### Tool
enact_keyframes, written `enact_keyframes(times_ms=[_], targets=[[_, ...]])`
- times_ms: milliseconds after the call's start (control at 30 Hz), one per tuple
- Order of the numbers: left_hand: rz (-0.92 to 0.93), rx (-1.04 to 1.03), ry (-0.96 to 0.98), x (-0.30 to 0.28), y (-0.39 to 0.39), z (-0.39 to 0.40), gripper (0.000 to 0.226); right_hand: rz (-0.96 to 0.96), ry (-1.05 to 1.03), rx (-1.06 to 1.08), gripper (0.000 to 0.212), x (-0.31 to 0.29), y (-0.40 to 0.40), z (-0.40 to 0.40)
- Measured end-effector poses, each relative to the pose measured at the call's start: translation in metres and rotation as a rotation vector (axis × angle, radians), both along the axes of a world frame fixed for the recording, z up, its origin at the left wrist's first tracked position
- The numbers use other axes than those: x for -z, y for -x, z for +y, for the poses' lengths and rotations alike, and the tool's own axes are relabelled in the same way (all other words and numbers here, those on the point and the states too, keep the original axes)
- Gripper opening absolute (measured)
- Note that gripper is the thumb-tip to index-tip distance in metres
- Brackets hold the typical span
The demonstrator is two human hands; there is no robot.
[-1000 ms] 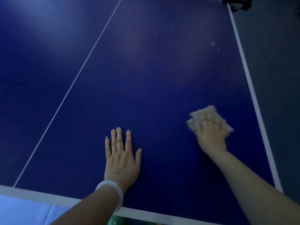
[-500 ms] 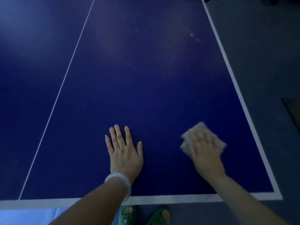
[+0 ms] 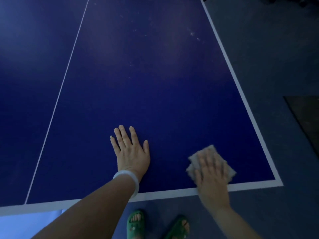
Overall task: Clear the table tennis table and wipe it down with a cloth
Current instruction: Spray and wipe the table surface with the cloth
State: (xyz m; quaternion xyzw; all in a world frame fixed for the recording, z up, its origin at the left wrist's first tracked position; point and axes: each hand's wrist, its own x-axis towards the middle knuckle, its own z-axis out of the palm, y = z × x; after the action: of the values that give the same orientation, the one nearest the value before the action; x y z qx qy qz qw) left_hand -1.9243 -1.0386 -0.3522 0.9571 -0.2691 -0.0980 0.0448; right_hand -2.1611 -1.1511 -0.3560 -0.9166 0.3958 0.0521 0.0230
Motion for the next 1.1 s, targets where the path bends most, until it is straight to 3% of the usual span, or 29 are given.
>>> enact_keyframes(times_ms=[100, 400, 600, 767, 933, 1100], targets=[[-0.004, -0.005, 0.018, 0.002, 0.0, 0.0, 0.074, 0.007, -0.016, 0.235, 0.067, -0.005, 0.029, -0.027], [-0.009, -0.037, 0.014, -0.001, 0.0, -0.002, 0.074, -0.049, -0.037, 0.203, 0.067, -0.007, 0.037, -0.042], [-0.061, 0.046, 0.071, -0.022, 0.069, -0.051, 0.068, -0.117, -0.052, -0.004, 0.06, -0.006, 0.055, -0.071], [0.027, -0.236, 0.07, -0.009, 0.163, -0.113, 0.072, -0.131, -0.039, -0.255, 0.059, -0.005, 0.102, -0.114], [-0.026, -0.312, 0.022, 0.003, 0.173, -0.122, 0.071, -0.081, -0.055, -0.422, 0.056, -0.005, 0.142, -0.164], [-0.027, -0.311, 0.045, 0.001, 0.173, -0.123, 0.07, 0.018, -0.064, -0.672, 0.055, -0.008, 0.113, -0.226]])
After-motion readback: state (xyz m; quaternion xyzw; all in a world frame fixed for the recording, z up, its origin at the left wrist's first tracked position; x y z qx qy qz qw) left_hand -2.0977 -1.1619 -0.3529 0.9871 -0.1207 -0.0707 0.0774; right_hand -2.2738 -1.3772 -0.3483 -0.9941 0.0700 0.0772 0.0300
